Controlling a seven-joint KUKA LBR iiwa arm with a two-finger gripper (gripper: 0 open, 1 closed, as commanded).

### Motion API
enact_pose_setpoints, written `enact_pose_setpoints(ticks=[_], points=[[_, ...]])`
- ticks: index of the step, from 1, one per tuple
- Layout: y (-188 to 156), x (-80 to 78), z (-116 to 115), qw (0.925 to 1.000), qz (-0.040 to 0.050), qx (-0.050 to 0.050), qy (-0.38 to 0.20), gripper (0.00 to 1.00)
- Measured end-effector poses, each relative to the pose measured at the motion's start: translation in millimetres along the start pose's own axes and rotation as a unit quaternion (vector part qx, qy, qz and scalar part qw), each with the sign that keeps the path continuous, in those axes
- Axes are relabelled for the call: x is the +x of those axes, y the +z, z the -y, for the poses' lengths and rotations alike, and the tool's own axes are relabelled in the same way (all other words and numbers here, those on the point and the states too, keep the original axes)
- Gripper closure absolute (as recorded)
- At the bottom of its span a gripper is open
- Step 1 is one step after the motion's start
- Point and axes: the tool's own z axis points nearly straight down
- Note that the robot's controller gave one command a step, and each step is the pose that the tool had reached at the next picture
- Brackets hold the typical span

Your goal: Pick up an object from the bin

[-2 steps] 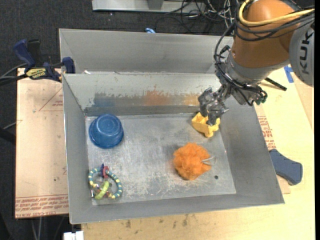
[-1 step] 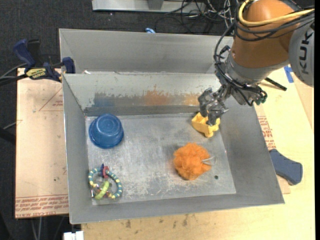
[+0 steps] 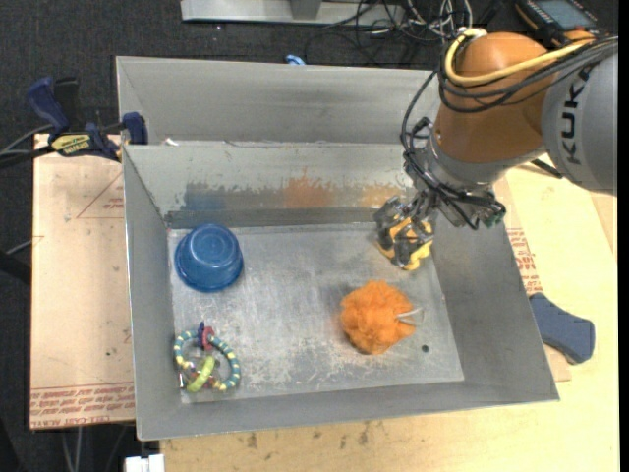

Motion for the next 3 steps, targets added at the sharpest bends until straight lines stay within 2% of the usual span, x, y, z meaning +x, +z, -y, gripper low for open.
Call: enact_pose_setpoints(ticks=[1, 2, 3], points=[[27.9, -31.4, -16.5, 0.9990, -0.0015, -0.002, 0.044, 0.00], [27.9, -31.3, -16.3, 0.9990, -0.0014, -0.002, 0.044, 0.00], [43.4, -27.2, -18.2, 0.9999, 0.0010, 0.000, 0.011, 0.00]])
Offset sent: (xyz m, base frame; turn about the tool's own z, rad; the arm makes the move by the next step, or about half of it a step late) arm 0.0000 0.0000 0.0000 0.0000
